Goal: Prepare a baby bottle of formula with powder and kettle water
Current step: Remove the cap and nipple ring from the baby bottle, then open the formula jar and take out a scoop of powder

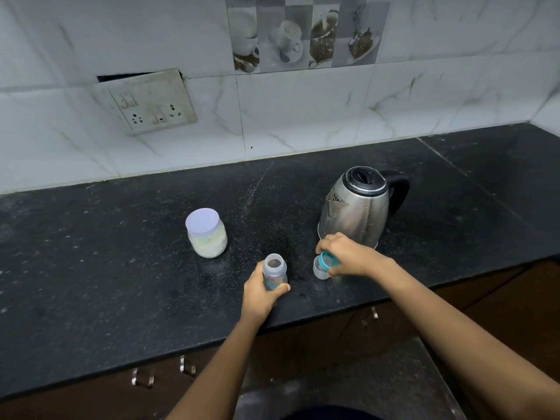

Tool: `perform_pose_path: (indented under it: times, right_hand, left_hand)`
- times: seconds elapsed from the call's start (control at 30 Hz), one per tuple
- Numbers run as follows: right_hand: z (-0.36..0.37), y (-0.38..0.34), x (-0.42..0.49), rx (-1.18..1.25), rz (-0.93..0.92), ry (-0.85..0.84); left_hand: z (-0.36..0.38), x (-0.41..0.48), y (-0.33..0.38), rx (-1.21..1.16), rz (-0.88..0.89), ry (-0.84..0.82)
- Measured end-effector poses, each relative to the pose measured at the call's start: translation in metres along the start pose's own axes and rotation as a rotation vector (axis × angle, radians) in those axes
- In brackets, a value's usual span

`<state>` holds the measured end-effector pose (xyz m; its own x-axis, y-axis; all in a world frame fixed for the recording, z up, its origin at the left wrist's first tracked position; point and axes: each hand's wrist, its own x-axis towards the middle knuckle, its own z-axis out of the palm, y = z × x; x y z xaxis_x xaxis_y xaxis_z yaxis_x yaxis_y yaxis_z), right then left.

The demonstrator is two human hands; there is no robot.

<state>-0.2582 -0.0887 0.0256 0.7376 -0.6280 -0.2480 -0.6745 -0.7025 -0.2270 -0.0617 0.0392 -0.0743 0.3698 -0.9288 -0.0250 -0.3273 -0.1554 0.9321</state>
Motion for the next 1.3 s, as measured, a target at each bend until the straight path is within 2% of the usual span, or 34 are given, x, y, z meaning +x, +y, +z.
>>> perform_pose_path:
  times: [0.37, 0.5, 0.6, 0.67, 0.8, 1.1, 1.3]
  right_hand:
    - [0.015, 0.001, 0.015, 0.062, 0.009, -0.053]
    - [0.000, 0.000, 0.019, 0.217, -0.029, 0.066]
    - [-0.023, -0.024, 0.033, 0.314, -0.121, 0.205]
    - [-0.036, -0.049, 0.054, 0.355, -0.169, 0.240]
    - [-0.044, -0.102, 0.114, 0.370, -0.199, 0.163]
    - [-0.018, -0.177, 0.194, 0.428, -0.119, -0.041]
    - [0.005, -0.194, 0.180, 0.389, -0.196, 0.006]
  left_hand:
    - [-0.006, 0.002, -0.005, 0.089, -0.008, -0.049]
    - [-0.021, -0.001, -0.009, 0.154, -0.008, -0.103]
    - [-0.039, -0.005, -0.013, 0.173, -0.018, -0.032]
    - [-0.052, -0.007, -0.016, 0.160, -0.049, 0.064]
    - [-0.085, -0.003, -0.024, 0.137, -0.142, 0.226]
    - [-0.133, -0.004, -0.041, 0.092, -0.189, 0.365]
    - [-0.147, -0.011, -0.043, 0.068, -0.136, 0.430]
